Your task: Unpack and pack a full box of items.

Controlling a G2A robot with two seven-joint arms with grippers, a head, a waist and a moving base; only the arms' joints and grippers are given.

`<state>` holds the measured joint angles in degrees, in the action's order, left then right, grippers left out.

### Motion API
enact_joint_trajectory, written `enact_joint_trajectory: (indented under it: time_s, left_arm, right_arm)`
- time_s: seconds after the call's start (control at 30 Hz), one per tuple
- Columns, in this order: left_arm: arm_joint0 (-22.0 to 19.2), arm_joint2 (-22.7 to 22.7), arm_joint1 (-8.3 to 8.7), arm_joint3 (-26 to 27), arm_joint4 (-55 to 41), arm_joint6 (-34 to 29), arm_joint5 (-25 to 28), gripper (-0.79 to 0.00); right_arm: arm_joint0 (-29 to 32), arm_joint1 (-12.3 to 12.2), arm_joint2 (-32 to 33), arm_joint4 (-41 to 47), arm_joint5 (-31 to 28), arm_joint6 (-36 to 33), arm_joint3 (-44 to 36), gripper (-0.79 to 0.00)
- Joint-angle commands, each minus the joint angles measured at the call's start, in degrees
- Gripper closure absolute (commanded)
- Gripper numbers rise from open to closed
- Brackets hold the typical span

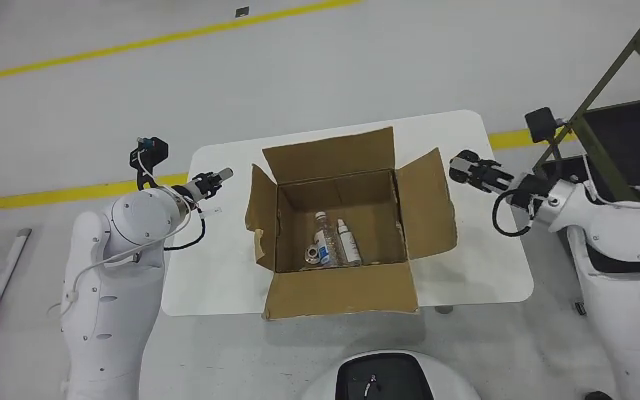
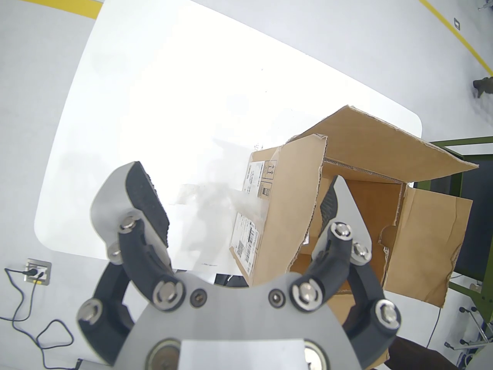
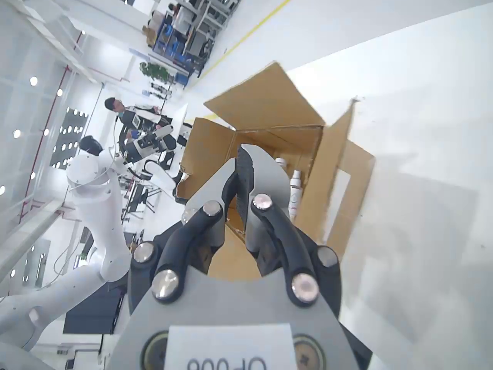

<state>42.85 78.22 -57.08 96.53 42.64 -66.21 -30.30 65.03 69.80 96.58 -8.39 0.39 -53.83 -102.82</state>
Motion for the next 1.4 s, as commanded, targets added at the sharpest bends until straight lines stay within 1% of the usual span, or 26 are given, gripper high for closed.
enact_joint_trajectory:
  time_s: [0.0, 0.2, 0.27, 0.33, 0.4, 0.5, 0.57, 0.6, 0.63, 0.7, 0.8, 0.97, 1.13, 1.23, 1.37]
  left_arm:
    - [0.0, 0.0, 0.0, 0.0, 0.0, 0.0, 0.0, -0.785]
    - [0.0, 0.0, 0.0, 0.0, 0.0, 0.0, 0.0, -0.785]
    - [0.0, 0.0, 0.0, 0.0, 0.0, 0.0, 0.0, -0.785]
    - [0.0, 0.0, 0.0, 0.0, 0.0, 0.0, 0.0, -0.785]
    - [0.0, 0.0, 0.0, 0.0, 0.0, 0.0, 0.0, -0.785]
    - [0.0, 0.0, 0.0, 0.0, 0.0, 0.0, 0.0, -0.785]
    - [0.0, 0.0, 0.0, 0.0, 0.0, 0.0, 0.0, -0.785]
    - [0.0, 0.0, 0.0, 0.0, 0.0, 0.0, 0.0, -0.785]
    - [0.0, 0.0, 0.0, 0.0, 0.0, 0.0, 0.0, -0.785]
    - [0.0, 0.0, 0.0, 0.0, 0.0, 0.0, 0.0, -0.785]
    - [0.0, 0.0, 0.0, 0.0, 0.0, 0.0, 0.0, -0.785]
    - [0.0, 0.0, 0.0, 0.0, 0.0, 0.0, 0.0, -0.785]
    - [0.0, 0.0, 0.0, 0.0, 0.0, 0.0, 0.0, -0.785]
    - [0.0, 0.0, 0.0, 0.0, 0.0, 0.0, 0.0, -0.785]
    - [0.0, 0.0, 0.0, 0.0, 0.0, 0.0, 0.0, -0.785]
  right_arm:
    - [-0.12, 0.02, -0.04, 0.19, 0.0, -0.08, 0.07, 0.0]
    - [0.01, 0.02, -0.18, 0.28, -0.14, 0.04, 0.05, 0.0]
    - [1.24, -0.04, -0.79, 0.86, -0.98, 0.32, 0.3, 0.0]
    - [2.51, -0.19, -0.27, -0.3, -2.8, 2.6, 0.24, 0.0]
    - [4.15, -0.29, 0.91, -1.54, -4.84, 6.52, 0.68, 0.0]
    - [7.7, -0.32, 2.44, -7.58, -12.23, 17.32, 1.8, 0.0]
    - [9.96, -0.01, 2.32, -6.74, -15.81, 23.97, 3.99, 0.0]
    - [11.0, -0.04, 2.21, -9.3, -17.17, 25.88, 5.58, 0.0]
    - [11.44, -0.13, 1.93, -13.82, -17.74, 27.74, 6.51, 0.0]
    - [11.82, 0.24, -0.2, -14.43, -18.39, 32.19, 9.61, 0.0]
    - [10.17, 0.64, -4.43, -17.35, -19.61, 34.92, 13.47, 0.0]
    - [4.95, 1.5, -11.92, -17.48, -21.4, 34.96, 17.48, 0.0]
    - [1.81, 1.93, -16.75, -18.27, -24.0, 33.03, 16.41, 0.0]
    - [1.0, 1.95, -18.75, -17.91, -25.43, 29.64, 15.35, 0.0]
    - [-0.35, 1.78, -21.18, -19.78, -26.39, 23.94, 14.13, 0.0]
